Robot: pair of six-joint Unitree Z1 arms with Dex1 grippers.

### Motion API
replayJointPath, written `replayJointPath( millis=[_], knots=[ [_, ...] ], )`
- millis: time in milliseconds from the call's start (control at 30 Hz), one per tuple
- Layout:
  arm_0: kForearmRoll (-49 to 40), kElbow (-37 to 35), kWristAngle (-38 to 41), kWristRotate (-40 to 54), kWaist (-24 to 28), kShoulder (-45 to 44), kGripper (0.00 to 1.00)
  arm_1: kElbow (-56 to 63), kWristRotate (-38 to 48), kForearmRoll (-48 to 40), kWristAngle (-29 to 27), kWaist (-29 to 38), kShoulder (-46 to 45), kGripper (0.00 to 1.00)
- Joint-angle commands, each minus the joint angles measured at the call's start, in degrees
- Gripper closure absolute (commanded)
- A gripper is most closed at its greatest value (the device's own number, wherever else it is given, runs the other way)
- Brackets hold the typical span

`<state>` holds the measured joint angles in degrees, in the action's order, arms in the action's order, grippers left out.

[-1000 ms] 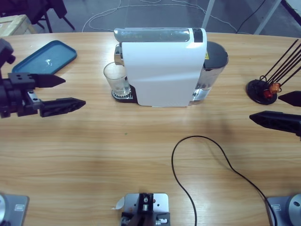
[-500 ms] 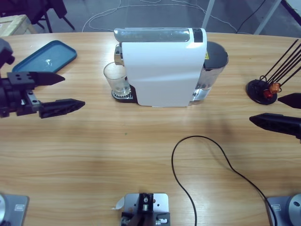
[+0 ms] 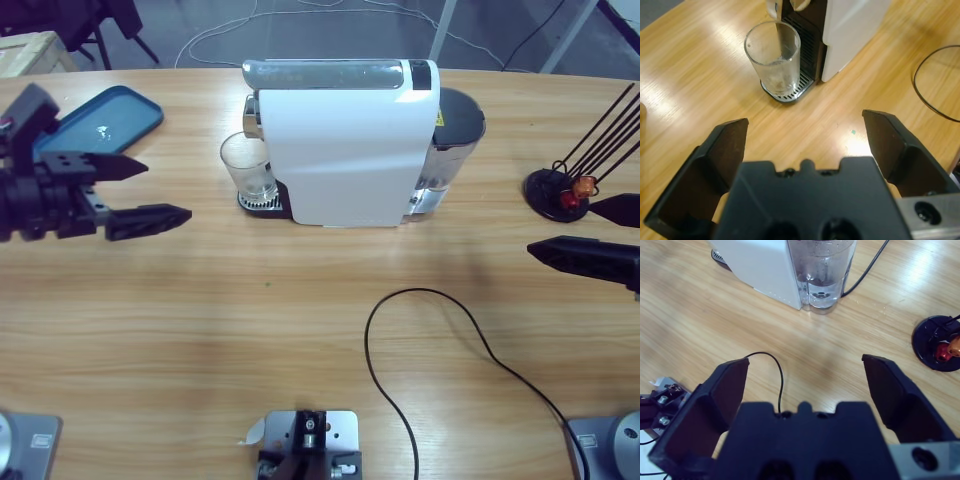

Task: Pour coffee

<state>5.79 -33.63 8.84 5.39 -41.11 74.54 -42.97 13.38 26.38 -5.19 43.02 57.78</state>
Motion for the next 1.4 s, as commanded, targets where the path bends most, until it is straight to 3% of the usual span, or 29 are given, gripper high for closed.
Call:
replayJointPath(
  millis=[33,133,467,867,1400],
  knots=[
    [4.75,-1.99,1.06,0.31,0.66,7.56,0.000,2.10,-0.44,-0.32,0.55,0.66,1.83,0.000],
    [4.68,-1.88,3.77,2.26,4.00,9.32,0.000,2.43,-0.21,-0.14,0.55,0.66,1.28,0.000],
    [4.84,-7.96,22.24,22.00,14.13,20.91,0.000,2.98,-0.11,-0.03,1.53,0.66,3.41,0.000],
    [9.59,-11.83,24.39,23.79,14.46,30.63,0.000,3.15,-0.11,-1.85,2.64,0.66,7.63,0.000],
    [13.23,-14.29,25.79,23.70,13.73,35.02,0.000,3.19,-0.11,-3.15,3.15,0.66,10.25,0.000]
  ],
)
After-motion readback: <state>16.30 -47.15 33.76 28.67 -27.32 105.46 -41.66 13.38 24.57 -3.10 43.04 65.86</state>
